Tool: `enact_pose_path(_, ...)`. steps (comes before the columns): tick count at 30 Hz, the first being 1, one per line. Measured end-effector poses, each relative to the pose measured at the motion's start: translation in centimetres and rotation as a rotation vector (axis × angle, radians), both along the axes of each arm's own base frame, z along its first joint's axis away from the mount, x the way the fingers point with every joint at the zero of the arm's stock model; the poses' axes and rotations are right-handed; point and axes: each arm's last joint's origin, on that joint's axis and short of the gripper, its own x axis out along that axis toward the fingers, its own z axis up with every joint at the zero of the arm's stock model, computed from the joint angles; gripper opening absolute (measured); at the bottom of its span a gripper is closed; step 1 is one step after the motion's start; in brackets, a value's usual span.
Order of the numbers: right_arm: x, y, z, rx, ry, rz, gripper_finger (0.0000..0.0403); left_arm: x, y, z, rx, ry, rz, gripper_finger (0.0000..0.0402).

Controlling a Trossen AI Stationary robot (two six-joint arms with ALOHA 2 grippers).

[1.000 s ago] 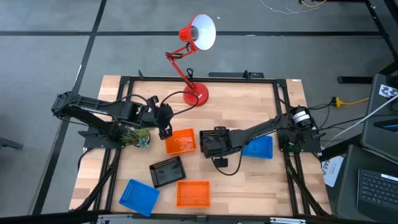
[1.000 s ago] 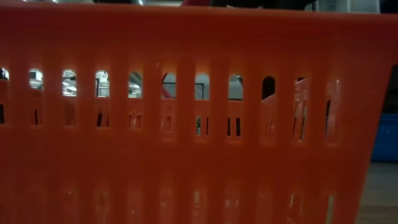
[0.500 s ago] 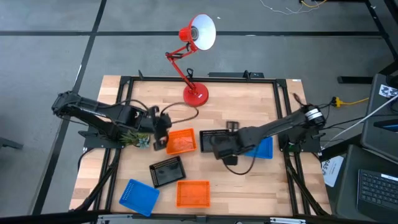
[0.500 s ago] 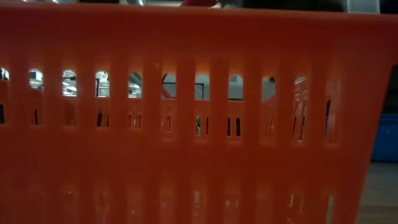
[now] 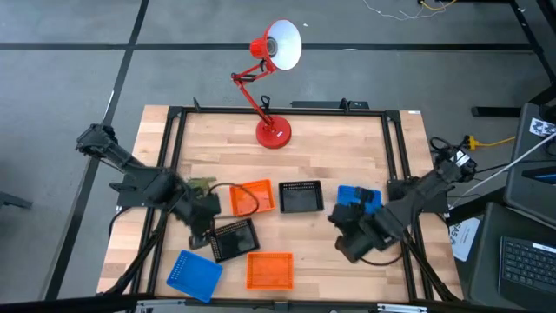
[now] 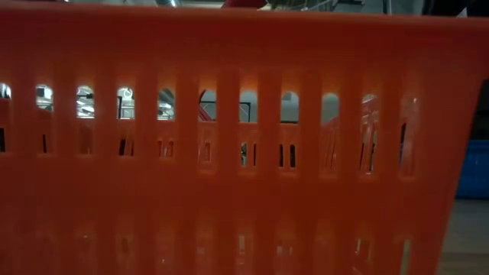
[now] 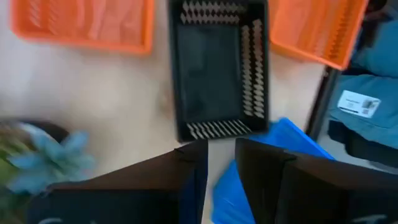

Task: Stack baskets by color
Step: Stack the left blue bin on the right blue bins

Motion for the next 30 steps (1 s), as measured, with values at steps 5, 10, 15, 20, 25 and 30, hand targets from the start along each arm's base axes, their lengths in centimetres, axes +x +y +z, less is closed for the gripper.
enact_pose_path(5, -0.5, 1.6, -0.1, 0.026, -0.075, -0.001, 0.0103, -1.6, -2.2, 0.0, -0.053, 0.024, 0.044, 0.0073)
enact_pose_path(10, -0.5, 2.6, 0.0, 0.067, -0.121, 0.018, 0.0103, -3.1, -3.7, -0.5, -0.05, 0.017, 0.115, 0.0073)
enact_pose_path(15, -0.6, 3.2, 0.0, 0.09, -0.146, 0.035, 0.0103, -3.2, -4.3, -2.5, -0.047, 0.107, 0.238, 0.0073)
enact_pose_path(20, -0.6, 3.6, 0.1, 0.112, -0.169, 0.045, 0.0103, -3.0, -4.6, -4.9, -0.039, 0.205, 0.42, 0.0073)
enact_pose_path(25, -0.7, 3.9, 0.1, 0.124, -0.18, 0.053, 0.0103, -2.9, -5.6, -7.1, -0.041, 0.4, 0.373, 0.0073)
enact_pose_path(30, -0.6, 3.9, 0.1, 0.129, -0.185, 0.054, 0.0103, -3.9, -6.9, -7.5, -0.024, 0.424, 0.227, 0.0073)
